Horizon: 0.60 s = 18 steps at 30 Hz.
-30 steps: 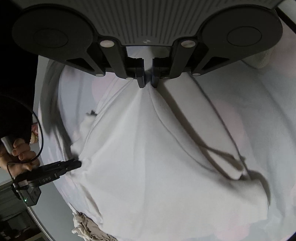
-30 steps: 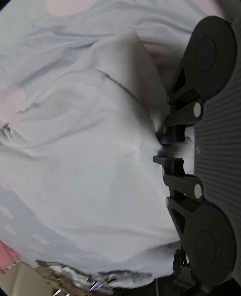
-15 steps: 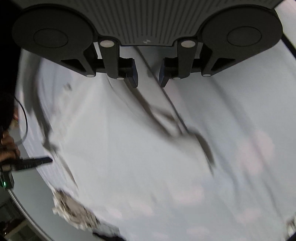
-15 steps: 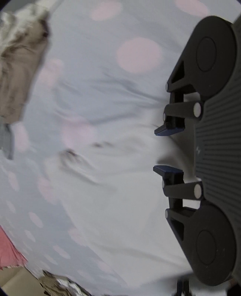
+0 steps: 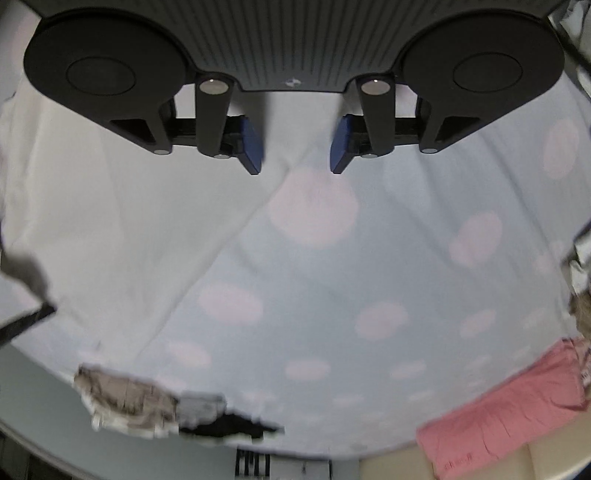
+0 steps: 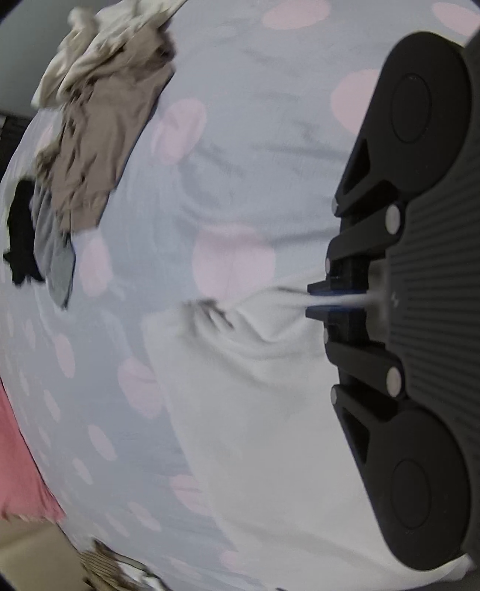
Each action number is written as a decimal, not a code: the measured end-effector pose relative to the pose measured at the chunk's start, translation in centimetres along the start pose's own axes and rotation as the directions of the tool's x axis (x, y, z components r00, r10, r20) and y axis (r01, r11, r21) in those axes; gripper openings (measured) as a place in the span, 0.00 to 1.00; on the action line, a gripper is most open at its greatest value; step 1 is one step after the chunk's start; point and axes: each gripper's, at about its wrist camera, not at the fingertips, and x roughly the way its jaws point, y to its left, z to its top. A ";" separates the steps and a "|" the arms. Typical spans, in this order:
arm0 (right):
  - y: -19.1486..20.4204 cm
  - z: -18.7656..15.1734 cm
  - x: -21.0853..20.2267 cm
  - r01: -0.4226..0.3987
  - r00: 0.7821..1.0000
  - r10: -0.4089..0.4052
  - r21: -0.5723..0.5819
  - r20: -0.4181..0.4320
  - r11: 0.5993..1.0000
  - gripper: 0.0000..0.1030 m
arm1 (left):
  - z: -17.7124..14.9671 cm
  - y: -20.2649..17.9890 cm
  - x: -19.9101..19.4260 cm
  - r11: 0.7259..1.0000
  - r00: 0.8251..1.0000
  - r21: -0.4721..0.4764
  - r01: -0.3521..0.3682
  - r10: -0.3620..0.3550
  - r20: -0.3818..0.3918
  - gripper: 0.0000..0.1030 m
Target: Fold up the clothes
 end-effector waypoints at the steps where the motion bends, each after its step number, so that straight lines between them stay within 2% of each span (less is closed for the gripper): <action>1: -0.5 0.0 -0.4 0.004 1.000 -0.004 0.022 0.000 1.000 0.06 | -0.1 0.1 0.5 1.000 1.000 0.005 -0.003 0.003 -0.011 0.34; 3: -1.5 -0.3 -0.7 0.038 0.999 -0.037 0.050 -0.019 0.998 0.00 | -0.4 0.3 1.4 1.000 0.999 0.015 -0.008 0.008 -0.034 0.34; 5: -2.4 -0.8 -0.3 0.101 0.994 -0.098 0.059 -0.058 0.993 0.00 | -0.5 0.4 1.7 1.000 0.999 0.011 -0.008 0.009 -0.041 0.36; 7: -3.0 -1.3 0.0 0.074 0.995 -0.068 0.088 -0.076 0.993 0.01 | -0.3 0.4 1.5 1.000 0.999 0.017 -0.012 0.012 -0.038 0.36; 8: -3.3 -1.6 0.1 0.060 0.995 -0.052 0.102 -0.084 0.993 0.05 | -0.1 0.4 1.3 1.000 0.999 0.025 -0.017 0.018 -0.036 0.36; 11: -2.7 -1.6 -1.6 0.011 1.000 -0.010 0.095 -0.007 0.995 0.10 | 0.1 0.7 0.6 0.999 0.999 0.046 -0.006 0.007 -0.033 0.36; 13: -1.7 -1.6 -2.6 0.008 0.999 -0.010 0.066 0.031 0.998 0.31 | 0.1 1.4 0.3 0.999 0.999 0.040 0.030 -0.029 -0.041 0.36; 18: -0.3 -1.6 -4.0 0.015 0.995 -0.019 0.037 0.097 0.999 0.38 | 1.1 2.7 0.3 0.994 0.993 0.034 0.107 -0.106 -0.044 0.36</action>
